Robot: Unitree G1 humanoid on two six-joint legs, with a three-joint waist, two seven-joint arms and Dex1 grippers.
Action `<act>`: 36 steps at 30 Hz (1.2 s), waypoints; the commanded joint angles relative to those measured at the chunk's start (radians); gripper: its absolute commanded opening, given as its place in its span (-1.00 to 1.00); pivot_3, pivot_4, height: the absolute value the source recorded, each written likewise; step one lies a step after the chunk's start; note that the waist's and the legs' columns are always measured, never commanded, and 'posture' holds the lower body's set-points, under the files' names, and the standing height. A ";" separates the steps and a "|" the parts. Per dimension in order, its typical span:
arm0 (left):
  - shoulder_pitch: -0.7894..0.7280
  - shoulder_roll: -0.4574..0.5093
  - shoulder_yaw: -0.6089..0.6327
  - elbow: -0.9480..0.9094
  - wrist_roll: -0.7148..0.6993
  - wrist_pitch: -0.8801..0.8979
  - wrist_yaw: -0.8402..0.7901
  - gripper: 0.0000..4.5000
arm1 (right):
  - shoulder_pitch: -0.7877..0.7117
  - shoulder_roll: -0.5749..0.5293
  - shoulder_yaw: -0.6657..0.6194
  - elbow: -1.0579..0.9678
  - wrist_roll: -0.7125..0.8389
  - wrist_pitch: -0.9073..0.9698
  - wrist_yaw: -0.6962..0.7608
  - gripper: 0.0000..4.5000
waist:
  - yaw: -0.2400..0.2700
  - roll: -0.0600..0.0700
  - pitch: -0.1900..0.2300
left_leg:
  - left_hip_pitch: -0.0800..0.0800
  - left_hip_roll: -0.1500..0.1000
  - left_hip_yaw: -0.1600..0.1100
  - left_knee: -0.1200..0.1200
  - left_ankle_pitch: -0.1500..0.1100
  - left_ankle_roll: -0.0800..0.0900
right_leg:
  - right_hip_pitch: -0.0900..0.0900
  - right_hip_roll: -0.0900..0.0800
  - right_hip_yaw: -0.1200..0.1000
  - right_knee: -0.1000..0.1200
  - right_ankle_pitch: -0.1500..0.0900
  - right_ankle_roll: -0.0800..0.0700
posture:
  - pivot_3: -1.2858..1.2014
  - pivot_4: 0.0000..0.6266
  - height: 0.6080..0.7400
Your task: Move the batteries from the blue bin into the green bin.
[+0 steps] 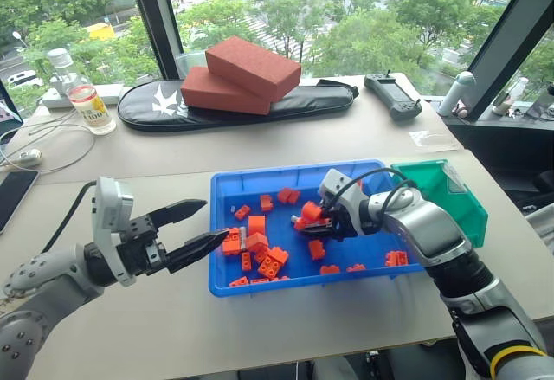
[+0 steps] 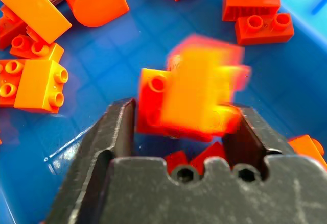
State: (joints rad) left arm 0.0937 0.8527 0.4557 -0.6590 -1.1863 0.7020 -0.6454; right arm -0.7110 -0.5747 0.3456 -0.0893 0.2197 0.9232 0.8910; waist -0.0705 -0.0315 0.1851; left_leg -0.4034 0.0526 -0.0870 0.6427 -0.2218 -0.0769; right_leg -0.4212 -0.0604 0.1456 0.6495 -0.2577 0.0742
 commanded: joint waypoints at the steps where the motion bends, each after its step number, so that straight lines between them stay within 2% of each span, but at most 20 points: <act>1: -0.001 0.004 0.031 -0.027 -0.020 -0.008 -0.003 1.00 | -0.032 -0.004 -0.053 -0.044 0.020 -0.011 -0.001 -0.22 | 0.000 0.000 0.000 | 0.000 0.000 0.000 0.000 0.000 0.000 | 0.000 0.000 0.000 0.000 0.000 0.000 | 0.03 -0.52 1.00; 10: -0.005 0.001 0.019 -0.017 -0.009 -0.010 -0.010 1.00 | -0.052 -0.038 -0.121 -0.097 0.061 0.003 0.004 -0.22 | 0.000 0.000 0.000 | 0.000 0.000 0.000 0.000 0.000 0.000 | 0.000 0.000 0.000 0.000 0.000 0.000 | 0.03 -0.52 1.00; 24: 0.007 -0.006 0.022 -0.024 -0.005 -0.011 -0.007 1.00 | -0.041 0.001 0.024 0.005 -0.052 -0.074 -0.034 -0.22 | 0.000 0.000 0.000 | 0.000 0.000 0.000 0.000 0.000 0.000 | 0.000 0.000 0.000 0.000 0.000 0.000 | 0.03 -0.52 1.00; 35: 0.032 -0.010 0.037 -0.041 -0.013 -0.015 0.005 1.00 | -0.040 0.022 0.058 0.072 -0.112 -0.131 -0.022 -0.22 | 0.000 0.000 0.000 | 0.000 0.000 0.000 0.000 0.000 0.000 | 0.000 0.000 0.000 0.000 0.000 0.000 | 0.03 -0.52 1.00; 36: 0.032 -0.010 0.038 -0.040 -0.013 -0.016 0.006 1.00 | -0.040 0.023 0.058 0.074 -0.115 -0.134 -0.021 -0.33 | 0.000 0.000 0.000 | 0.000 0.000 0.000 0.000 0.000 0.000 | 0.000 0.000 0.000 0.000 0.000 0.000 | 0.03 -0.52 1.00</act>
State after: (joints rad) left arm 0.1235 0.8427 0.4569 -0.6651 -1.1827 0.7008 -0.6410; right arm -0.7400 -0.5534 0.4100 0.0007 0.1148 0.8141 0.8665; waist -0.0708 -0.0314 0.1852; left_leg -0.4038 0.0526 -0.0870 0.6427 -0.2219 -0.0770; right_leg -0.4215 -0.0604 0.1456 0.6493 -0.2578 0.0742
